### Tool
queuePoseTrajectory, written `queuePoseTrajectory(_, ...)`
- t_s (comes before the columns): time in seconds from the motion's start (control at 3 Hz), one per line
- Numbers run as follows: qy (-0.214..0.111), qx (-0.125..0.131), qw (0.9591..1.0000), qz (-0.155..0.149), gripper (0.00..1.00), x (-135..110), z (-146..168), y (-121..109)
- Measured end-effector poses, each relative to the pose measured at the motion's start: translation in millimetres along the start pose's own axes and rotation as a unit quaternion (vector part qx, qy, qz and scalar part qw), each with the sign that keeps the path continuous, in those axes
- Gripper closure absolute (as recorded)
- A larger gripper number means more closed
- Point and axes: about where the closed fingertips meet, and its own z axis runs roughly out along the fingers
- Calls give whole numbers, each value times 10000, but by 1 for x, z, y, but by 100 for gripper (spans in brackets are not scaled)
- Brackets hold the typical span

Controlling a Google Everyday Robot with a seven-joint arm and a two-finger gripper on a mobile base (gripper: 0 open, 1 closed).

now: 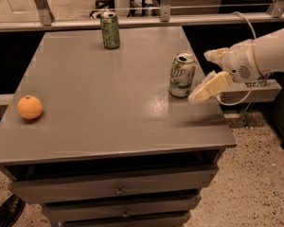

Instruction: Pick 7up can

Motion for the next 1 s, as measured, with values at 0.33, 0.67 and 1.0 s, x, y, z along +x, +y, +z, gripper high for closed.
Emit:
queuePoseTrajectory(0.33, -285, -160, 9995, 48, 0, -9, 23, 5)
queuePoseTrajectory(0.67, -639, -266, 9975, 135, 25, -24, 44, 10)
queuePoseTrajectory(1.0, -823, -215, 9962, 172, 56, -31, 46, 6)
